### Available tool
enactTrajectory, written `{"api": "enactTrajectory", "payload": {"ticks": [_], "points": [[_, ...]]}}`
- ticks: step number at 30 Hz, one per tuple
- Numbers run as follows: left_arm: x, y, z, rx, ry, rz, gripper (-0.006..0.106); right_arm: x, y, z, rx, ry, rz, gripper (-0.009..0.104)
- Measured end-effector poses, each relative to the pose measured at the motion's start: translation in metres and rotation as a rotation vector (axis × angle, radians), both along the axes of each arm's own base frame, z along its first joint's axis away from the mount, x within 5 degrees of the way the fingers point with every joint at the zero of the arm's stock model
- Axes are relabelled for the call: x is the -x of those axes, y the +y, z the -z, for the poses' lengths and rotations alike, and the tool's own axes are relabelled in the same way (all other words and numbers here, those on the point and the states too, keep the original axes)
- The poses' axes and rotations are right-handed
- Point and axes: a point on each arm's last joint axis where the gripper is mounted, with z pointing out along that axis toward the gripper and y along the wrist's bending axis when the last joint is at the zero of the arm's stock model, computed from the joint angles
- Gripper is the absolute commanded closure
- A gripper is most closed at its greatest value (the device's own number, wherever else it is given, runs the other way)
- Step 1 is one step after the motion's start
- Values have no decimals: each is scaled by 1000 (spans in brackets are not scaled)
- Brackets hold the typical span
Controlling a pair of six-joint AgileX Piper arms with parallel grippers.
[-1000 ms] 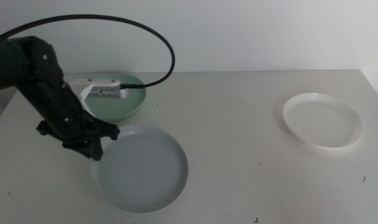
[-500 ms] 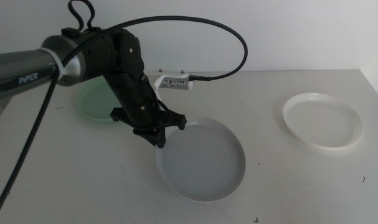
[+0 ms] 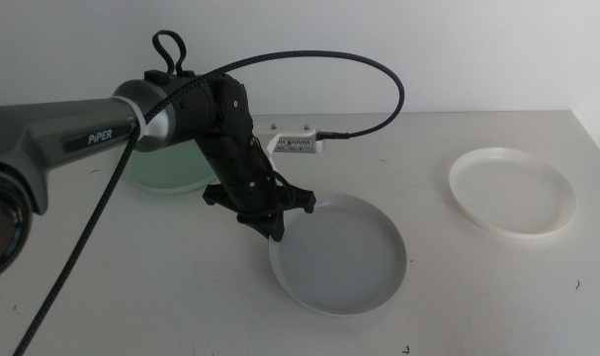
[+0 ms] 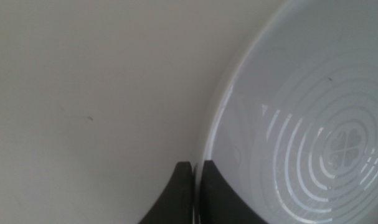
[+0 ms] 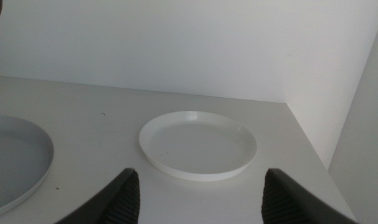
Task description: Stack the three bowls on top of each other.
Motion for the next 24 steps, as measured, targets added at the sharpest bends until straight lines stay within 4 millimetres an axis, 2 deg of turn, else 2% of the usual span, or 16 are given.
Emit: {"api": "enactTrajectory", "payload": {"ticks": [5, 8, 17, 21, 24], "points": [[-1, 2, 0, -21, -20, 11, 83, 0, 0, 0, 0, 0, 0, 45], [-2, 2, 1, -30, -25, 15, 68, 0, 0, 0, 0, 0, 0, 45], [-2, 3, 0, -43, -28, 22, 14, 0, 0, 0, 0, 0, 0, 45], [-1, 13, -18, -45, -59, 15, -4, 0, 0, 0, 0, 0, 0, 45], [0, 23, -43, -27, -113, -4, -5, 0, 0, 0, 0, 0, 0, 45]]}}
